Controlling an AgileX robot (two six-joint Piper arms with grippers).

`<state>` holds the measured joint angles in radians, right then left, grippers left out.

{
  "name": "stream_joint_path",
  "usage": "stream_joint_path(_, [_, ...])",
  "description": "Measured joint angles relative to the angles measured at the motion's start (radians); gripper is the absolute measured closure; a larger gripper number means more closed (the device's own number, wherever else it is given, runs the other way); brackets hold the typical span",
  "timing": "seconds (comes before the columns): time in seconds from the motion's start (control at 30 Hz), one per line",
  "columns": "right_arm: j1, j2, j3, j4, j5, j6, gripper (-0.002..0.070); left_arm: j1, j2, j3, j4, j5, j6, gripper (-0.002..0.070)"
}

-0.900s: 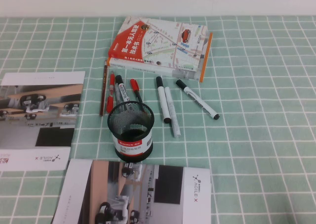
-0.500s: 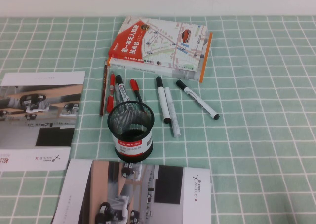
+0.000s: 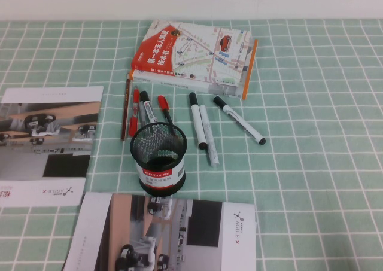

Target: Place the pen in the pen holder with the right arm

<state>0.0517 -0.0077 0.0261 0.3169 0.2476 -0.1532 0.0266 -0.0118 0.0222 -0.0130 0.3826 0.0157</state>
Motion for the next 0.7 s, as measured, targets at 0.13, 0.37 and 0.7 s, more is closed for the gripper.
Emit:
stream_joint_path(0.13, [0.0,0.0,0.0,0.108,-0.027,0.0,0.0696,0.0,0.0,0.0,0.0,0.0,0.0,0.0679])
stream_joint_path(0.37, [0.0,0.0,0.0,0.388,-0.097,0.0,0.0696,0.0,0.0,0.0,0.0,0.0,0.0,0.0679])
stream_joint_path(0.7, [0.0,0.0,0.0,0.455,-0.135,0.0,0.0696,0.0,0.0,0.0,0.0,0.0,0.0,0.0679])
